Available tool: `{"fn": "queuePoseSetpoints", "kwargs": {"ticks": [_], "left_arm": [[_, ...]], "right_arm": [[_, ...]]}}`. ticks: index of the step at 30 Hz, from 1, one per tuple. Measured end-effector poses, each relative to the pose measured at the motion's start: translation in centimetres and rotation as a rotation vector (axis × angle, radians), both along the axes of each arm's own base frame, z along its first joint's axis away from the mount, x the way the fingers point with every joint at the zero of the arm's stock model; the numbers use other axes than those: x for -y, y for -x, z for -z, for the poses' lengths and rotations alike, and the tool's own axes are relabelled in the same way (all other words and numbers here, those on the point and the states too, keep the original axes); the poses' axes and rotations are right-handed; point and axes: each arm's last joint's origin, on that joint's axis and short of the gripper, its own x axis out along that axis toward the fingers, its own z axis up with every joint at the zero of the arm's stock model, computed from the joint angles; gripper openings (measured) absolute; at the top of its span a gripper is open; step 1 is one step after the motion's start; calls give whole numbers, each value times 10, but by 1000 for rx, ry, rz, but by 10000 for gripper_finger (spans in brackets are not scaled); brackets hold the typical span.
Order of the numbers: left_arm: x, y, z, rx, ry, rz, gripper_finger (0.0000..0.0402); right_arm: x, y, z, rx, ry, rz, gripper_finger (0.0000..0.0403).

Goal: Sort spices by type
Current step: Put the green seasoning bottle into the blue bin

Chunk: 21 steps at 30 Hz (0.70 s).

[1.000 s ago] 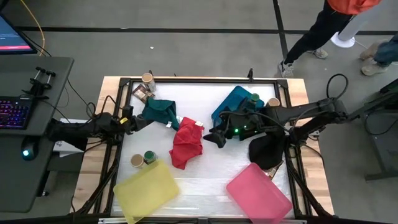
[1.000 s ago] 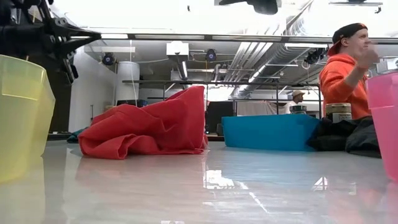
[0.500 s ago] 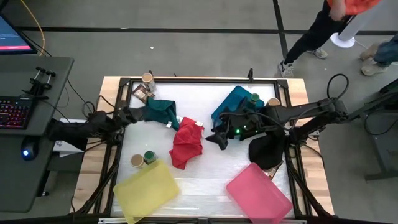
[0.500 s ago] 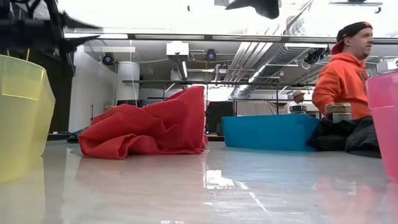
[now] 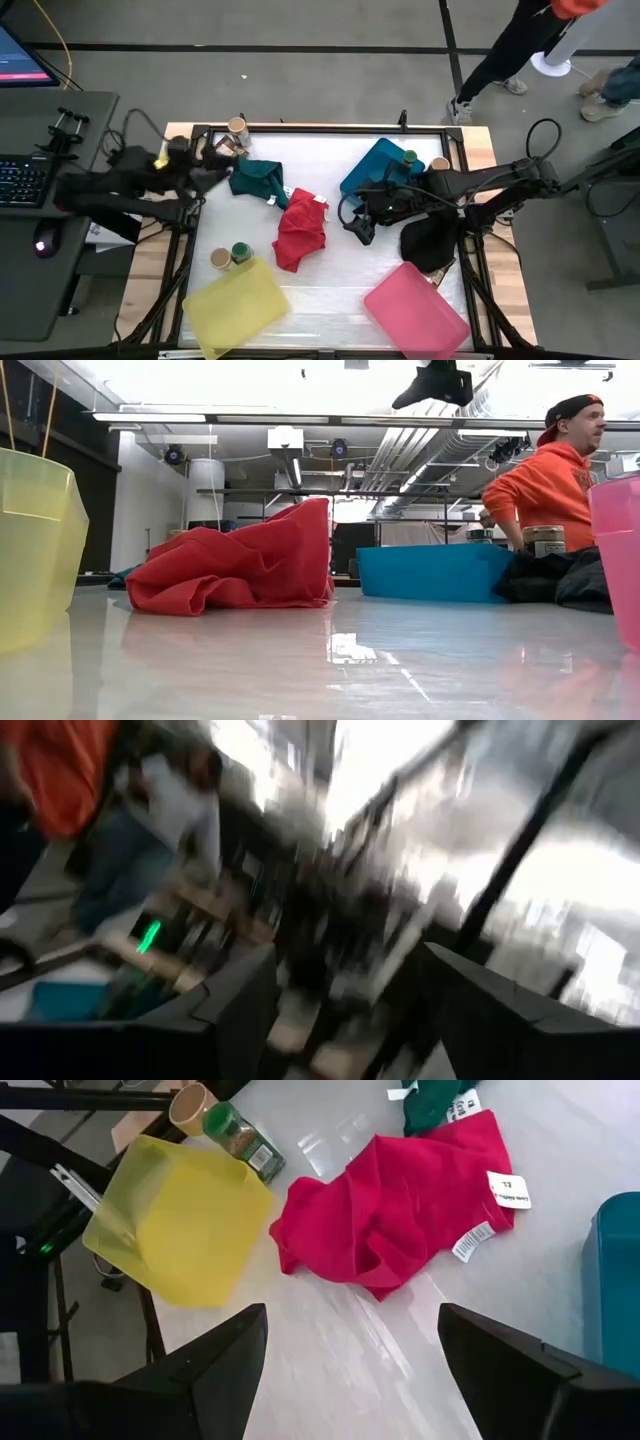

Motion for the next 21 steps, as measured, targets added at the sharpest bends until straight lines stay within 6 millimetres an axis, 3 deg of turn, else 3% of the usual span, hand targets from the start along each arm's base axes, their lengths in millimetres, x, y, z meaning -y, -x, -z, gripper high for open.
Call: {"fn": "queuePoseSetpoints", "kwargs": {"ticks": [5, 9, 12, 18, 21], "left_arm": [[8, -32, -8, -463, -238, 108, 243], [15, -40, 3, -796, -222, 174, 243], [27, -39, 23, -984, -172, 232, 243], [68, -35, 65, -1072, -65, 363, 243], [84, -35, 81, -1078, -106, 362, 243]], "right_arm": [[1, 5, -6, 21, -8, 7, 291], [2, 10, -11, 41, -3, 15, 291], [3, 13, -14, 51, 12, 32, 291], [4, 15, -13, 29, 34, 38, 291], [4, 15, -12, 22, 43, 32, 291]]}}
